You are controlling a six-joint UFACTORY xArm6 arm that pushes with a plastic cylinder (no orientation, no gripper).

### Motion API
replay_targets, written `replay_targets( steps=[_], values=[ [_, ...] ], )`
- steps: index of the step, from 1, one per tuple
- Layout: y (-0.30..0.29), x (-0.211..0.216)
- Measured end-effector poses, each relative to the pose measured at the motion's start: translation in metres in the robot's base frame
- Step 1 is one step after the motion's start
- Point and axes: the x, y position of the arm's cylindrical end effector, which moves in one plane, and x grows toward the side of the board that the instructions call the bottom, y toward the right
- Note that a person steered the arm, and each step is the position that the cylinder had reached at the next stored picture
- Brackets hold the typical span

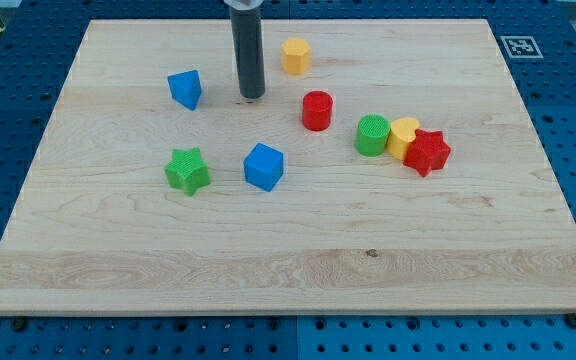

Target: Slightly move the yellow hexagon towards the top center

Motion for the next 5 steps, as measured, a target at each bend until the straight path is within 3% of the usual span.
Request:
replay_targets(
  steps=[5],
  values=[
    [0.043, 0.018]
  ],
)
